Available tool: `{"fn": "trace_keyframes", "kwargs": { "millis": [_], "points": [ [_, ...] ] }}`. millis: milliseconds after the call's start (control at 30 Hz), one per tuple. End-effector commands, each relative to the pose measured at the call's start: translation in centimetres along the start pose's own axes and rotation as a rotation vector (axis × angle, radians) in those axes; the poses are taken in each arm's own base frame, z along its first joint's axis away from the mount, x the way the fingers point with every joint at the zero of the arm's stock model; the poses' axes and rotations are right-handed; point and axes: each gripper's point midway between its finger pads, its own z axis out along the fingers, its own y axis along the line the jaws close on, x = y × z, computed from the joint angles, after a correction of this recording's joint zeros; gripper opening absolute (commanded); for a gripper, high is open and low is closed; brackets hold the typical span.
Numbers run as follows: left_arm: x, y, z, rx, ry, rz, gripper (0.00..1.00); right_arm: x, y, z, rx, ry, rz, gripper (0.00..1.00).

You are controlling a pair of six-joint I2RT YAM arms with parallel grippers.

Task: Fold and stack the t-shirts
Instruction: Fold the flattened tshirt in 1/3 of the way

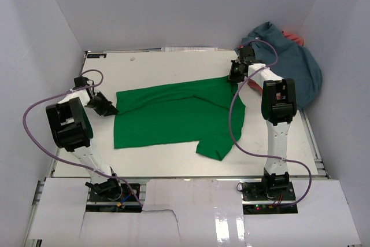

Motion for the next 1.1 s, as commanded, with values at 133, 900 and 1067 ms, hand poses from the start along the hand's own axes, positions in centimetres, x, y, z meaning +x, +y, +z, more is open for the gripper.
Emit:
{"fn": "trace_keyframes", "kwargs": {
  "millis": [133, 900, 1067],
  "points": [
    [-2.3, -0.5, -0.5, -0.005, -0.050, -0.006, 0.41, 0.3, 0.0, -1.1, 0.023, 0.025, -0.021, 0.11],
    [-6.7, -5.5, -4.2, 0.119, -0.172, 0.043, 0.41, 0.7, 2.6, -10.2, 0.003, -0.076, -0.108, 0.71],
    [-4.7, -11.6, -5.1, 0.235, -0.151, 0.209, 0.41, 2.0, 3.9, -10.1, -0.075, -0.022, -0.118, 0.70]
  ]
}}
